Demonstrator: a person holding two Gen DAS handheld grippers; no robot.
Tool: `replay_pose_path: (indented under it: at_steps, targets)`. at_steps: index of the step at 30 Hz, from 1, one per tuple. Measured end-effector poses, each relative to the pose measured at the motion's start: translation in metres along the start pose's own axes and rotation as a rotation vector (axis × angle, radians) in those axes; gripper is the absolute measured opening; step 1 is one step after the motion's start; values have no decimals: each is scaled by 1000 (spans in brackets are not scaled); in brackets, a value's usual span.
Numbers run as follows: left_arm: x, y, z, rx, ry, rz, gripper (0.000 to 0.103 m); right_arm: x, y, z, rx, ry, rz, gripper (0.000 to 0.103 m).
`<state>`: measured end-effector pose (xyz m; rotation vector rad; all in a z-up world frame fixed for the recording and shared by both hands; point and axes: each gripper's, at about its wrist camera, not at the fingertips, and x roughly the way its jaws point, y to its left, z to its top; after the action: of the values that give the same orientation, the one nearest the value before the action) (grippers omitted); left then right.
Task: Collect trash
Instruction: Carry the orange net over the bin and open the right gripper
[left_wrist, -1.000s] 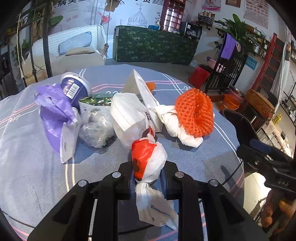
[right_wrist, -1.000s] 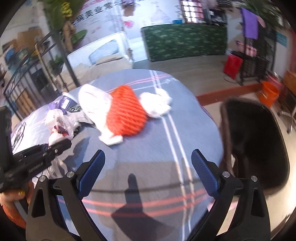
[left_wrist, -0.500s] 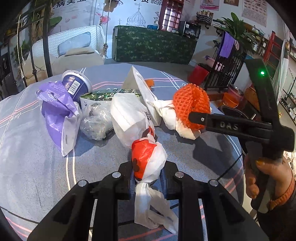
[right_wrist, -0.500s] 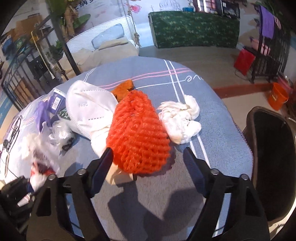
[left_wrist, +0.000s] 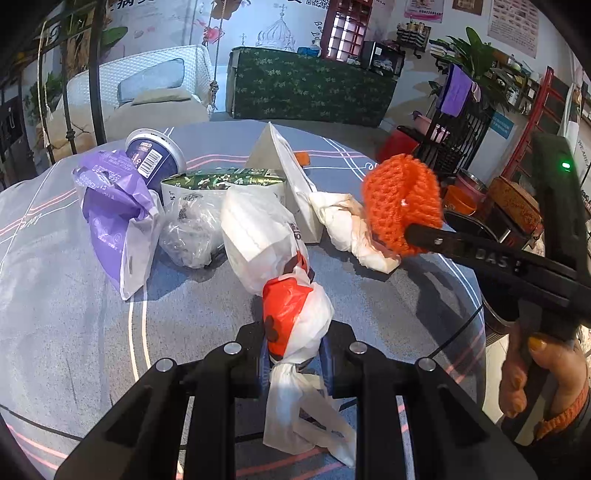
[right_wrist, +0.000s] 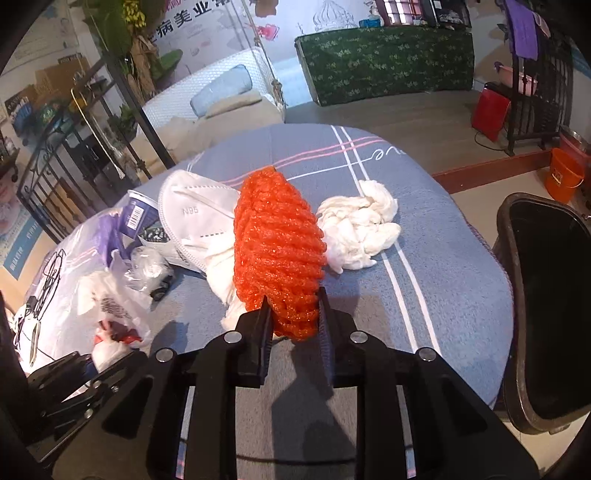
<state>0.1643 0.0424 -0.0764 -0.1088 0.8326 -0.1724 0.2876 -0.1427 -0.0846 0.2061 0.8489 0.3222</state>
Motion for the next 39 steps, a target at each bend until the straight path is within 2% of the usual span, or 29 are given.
replay_pose_path:
  at_steps: [7,14,24,28,32,39]
  targets:
    - [-5,-10,-2,15,-26,4,22,-34,-14,-22,29,-82,-2,22]
    - [-7,-39,-5,67,-50,-32,22,-66,-38,-48,83,-140,-56,22]
    - [0,-91,-1,174,-59,-112,22,-93,-111,-49,220,-196,-238,22]
    - [3,-114,2,231,-69,-153,22,-90,-140,-45,232,-181,-338,22]
    - [5,-130,0,281,-72,-174,22,-79,-169,-43,264,-147,-387,22]
    - [11,-146,-3,316,-54,-193,22,-59,-198,-43,302,-85,-421,22]
